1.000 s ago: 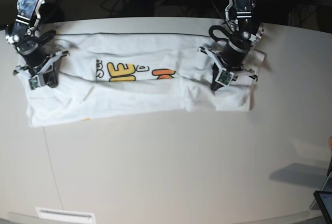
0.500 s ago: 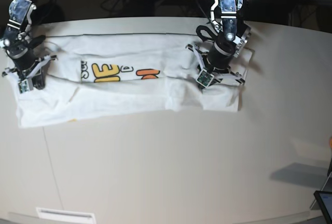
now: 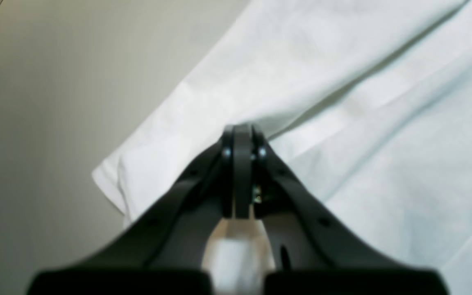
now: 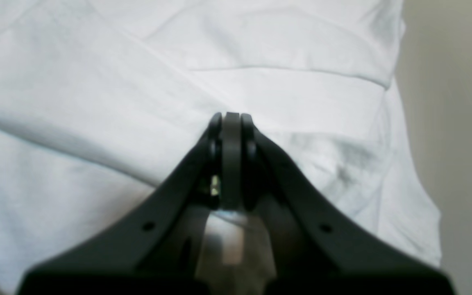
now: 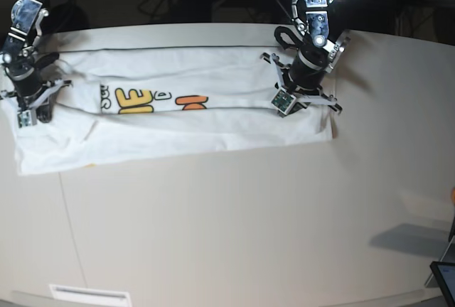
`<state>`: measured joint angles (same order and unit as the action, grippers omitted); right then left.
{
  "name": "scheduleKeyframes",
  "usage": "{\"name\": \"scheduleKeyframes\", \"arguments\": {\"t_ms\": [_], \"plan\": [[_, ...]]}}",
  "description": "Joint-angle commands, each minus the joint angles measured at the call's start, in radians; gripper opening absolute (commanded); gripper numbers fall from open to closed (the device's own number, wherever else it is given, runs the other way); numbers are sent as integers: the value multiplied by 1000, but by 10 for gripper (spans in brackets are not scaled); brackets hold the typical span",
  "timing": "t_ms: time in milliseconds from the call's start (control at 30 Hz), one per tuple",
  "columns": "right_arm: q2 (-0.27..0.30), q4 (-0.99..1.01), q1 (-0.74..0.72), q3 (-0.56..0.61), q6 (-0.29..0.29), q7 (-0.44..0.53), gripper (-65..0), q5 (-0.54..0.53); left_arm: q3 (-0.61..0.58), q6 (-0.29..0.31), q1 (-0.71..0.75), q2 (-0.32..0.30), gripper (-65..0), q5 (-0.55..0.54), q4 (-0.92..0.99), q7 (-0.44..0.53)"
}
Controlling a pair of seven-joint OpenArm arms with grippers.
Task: Fold the T-shirt properly
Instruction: 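Pull the strip's end outward with the left gripper to straighten it, then open the left gripper and lift it off the shirt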
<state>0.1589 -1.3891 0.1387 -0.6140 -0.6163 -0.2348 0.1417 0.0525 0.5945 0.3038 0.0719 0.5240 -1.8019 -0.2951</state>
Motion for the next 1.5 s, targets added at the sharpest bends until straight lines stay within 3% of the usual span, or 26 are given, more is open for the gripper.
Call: {"name": "scheduleKeyframes", "arguments": {"t_ms": [0, 133, 267, 400, 533, 867, 967, 1033, 1167, 1467], "plan": [[12, -3, 0, -8, 23, -48, -641, 42, 0, -11, -5, -1, -650, -6, -23, 21], [12, -6, 0, -10, 26, -48, -641, 42, 0, -11, -1, 3, -650, -6, -66, 14], [12, -6, 2, -11, 28, -48, -641, 43, 0, -11, -1, -1, -650, -12, -132, -77], [12, -9, 2, -11, 34, -48, -641, 43, 11, -11, 10, -11, -650, -8, -160, -91], [12, -9, 3, -8, 128, -48, -641, 43, 71, -11, 25, -13, -650, -14, -161, -89], [12, -19, 2, -10, 135, -48, -641, 43, 260, -8, 62, -13, -650, -20, -163, -85], [8, -66, 6, -8, 129, -48, -641, 39, 329, -6, 67, -16, -647, -123, -166, -85], [6, -106, 22, -2, 128, -48, -641, 37, 387, -5, 68, -17, -611, -230, -178, -91], [5, -161, 28, -1, 128, -50, -640, 37, 439, -5, 68, -39, -430, -324, -178, -92], [-11, -299, 26, -1, 128, -53, -640, 37, 433, -5, 62, -44, -425, -315, -157, -92]]}}
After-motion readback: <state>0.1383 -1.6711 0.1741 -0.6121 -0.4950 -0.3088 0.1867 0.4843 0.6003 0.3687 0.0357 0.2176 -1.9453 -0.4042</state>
